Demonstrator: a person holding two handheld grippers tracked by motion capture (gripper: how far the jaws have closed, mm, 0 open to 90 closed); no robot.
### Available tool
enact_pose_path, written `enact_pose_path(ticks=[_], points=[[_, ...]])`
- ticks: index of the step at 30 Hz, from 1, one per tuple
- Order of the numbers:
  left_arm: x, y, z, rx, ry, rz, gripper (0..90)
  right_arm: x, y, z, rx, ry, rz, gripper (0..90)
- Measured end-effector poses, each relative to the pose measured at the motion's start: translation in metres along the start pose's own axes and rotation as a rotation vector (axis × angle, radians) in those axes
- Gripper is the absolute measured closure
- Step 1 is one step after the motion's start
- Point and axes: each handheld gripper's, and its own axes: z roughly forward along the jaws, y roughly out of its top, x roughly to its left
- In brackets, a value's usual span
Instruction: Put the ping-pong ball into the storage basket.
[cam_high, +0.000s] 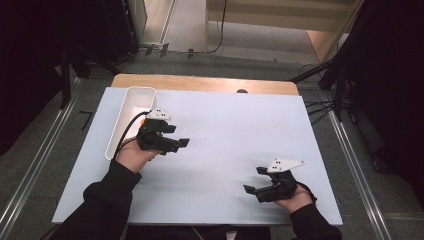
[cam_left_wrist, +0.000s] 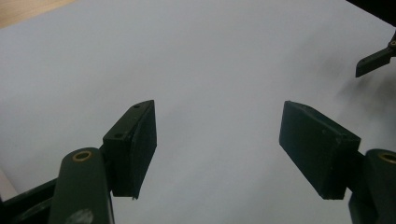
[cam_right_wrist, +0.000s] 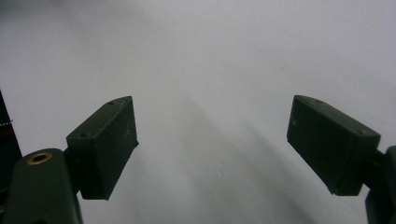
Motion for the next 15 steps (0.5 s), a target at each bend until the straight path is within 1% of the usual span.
enact_pose_path(ticks=[4,8,13,15], points=[[-0.002,-0.005,-0.001,-0.011,0.002,0.009,28.2,0.0,0.0,0.0,0.0,0.002,-0.002,14.6],[-0.003,-0.01,-0.001,-0.007,0.001,0.007,28.2,0.0,0.0,0.0,0.0,0.001,-0.001,14.6],[-0.003,-0.015,0.0,-0.006,-0.003,-0.011,28.2,0.0,0.0,0.001,-0.001,0.001,-0.003,14.6],[-0.004,-0.017,0.0,-0.011,-0.003,-0.004,28.2,0.0,0.0,0.001,-0.001,0.001,-0.003,14.6]])
